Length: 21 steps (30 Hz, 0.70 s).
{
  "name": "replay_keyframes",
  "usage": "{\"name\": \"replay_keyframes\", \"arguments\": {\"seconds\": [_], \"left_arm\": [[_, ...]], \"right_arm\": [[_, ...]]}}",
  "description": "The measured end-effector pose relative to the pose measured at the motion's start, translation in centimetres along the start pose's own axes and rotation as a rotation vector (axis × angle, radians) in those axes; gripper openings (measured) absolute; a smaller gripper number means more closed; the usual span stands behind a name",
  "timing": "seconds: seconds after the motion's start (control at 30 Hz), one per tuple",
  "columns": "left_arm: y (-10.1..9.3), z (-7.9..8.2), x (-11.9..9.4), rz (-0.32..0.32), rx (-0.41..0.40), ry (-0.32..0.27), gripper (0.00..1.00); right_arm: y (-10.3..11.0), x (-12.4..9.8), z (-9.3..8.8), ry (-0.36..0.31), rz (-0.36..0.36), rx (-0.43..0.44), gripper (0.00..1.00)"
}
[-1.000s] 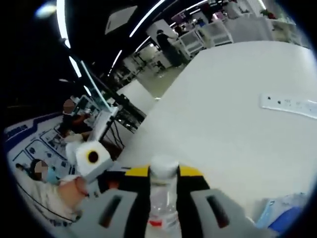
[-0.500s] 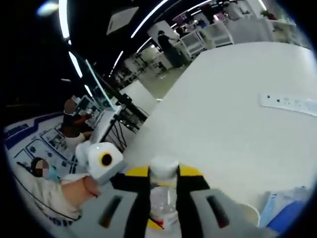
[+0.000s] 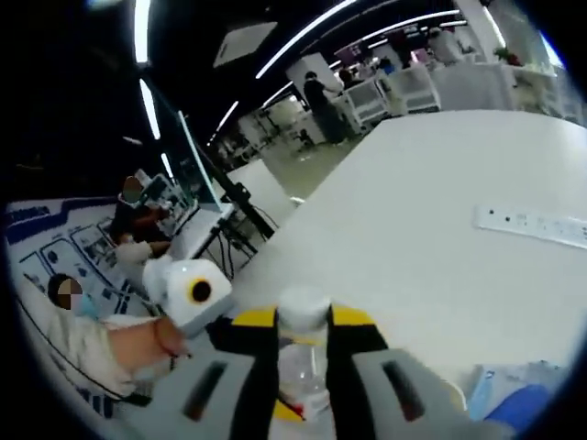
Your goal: Arrange the tabletop items into an orderly group along one side of the table until the central work area is clear of visible clutter.
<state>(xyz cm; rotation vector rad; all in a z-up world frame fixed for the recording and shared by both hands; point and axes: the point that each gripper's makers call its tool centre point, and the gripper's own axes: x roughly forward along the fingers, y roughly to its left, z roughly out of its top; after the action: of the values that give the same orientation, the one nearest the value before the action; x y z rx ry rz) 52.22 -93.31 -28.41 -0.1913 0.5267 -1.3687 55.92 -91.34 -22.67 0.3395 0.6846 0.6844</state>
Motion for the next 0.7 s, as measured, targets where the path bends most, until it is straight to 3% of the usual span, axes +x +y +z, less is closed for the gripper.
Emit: {"name": "replay_keyframes", "arguments": {"seconds": [0.1, 0.33, 0.6, 0.7], "left_arm": [[0.1, 0.7, 0.1, 0.000, 0.043, -0.012, 0.37], [0.3, 2.9, 0.4, -0.003, 0.166, -0.072, 0.37], [0.5, 4.2, 1.0, -0.023, 0.304, -0.102, 0.38], [0.6, 3.9, 1.3, -0.028, 0.345, -0.094, 0.38]], "right_arm": [[0.5, -0.4, 0.9, -0.049, -0.011, -0.111, 0.14], [0.9, -1.2, 2.7, -0.154, -0.034, -0.224, 0.14], [1.0, -2.2, 3.6, -0.245, -0.062, -0.336, 0.15], [0.9, -2.3, 3.3, -0.259, -0.079, -0.387, 0.15]]}}
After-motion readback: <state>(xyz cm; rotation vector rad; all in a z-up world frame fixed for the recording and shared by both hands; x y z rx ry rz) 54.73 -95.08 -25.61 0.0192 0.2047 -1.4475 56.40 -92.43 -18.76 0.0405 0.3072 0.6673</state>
